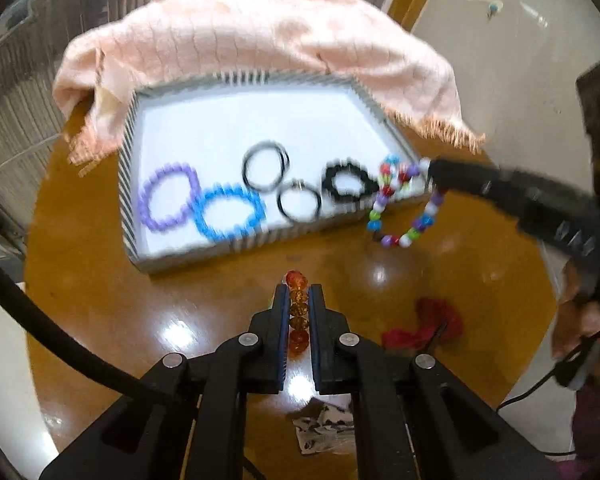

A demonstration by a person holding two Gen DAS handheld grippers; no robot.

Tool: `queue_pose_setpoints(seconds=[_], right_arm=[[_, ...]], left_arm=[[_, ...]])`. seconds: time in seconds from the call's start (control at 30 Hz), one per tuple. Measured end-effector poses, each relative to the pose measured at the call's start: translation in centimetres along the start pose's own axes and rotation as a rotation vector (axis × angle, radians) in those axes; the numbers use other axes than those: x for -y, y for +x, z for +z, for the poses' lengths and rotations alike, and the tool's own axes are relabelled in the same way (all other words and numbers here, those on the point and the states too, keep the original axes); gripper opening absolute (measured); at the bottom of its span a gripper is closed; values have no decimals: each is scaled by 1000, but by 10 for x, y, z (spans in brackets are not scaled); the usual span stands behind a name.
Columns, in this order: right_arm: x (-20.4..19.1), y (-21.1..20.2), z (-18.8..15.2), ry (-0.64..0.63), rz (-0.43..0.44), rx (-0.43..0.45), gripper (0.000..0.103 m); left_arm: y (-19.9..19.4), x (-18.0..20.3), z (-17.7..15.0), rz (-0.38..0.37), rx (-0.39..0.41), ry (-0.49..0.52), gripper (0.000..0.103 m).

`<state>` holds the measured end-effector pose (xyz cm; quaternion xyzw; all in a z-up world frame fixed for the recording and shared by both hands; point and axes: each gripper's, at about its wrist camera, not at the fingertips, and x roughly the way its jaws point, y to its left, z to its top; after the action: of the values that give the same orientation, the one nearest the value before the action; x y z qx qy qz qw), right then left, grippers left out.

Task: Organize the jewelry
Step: 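Carry both bracelets into the striped tray and open both tools to release them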

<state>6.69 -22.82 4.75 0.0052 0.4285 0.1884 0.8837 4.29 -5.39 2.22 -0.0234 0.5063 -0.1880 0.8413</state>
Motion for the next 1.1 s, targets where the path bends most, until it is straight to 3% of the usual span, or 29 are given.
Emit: queue_pose_setpoints(seconds=[0.13,0.47,0.8,1.1], right_arm=[[-1,3,13,-18,4,11,9],[10,26,53,-32,14,6,9],[26,93,83,-16,71,-91,9],[75,158,90,56,14,-183,9]], left_arm=[[-14,-13,20,-1,38,-38,7],[-7,-46,71,63,101,-110,7],[51,-56,118,68,34,-144,7],[96,-97,130,150,-46,-238,7]])
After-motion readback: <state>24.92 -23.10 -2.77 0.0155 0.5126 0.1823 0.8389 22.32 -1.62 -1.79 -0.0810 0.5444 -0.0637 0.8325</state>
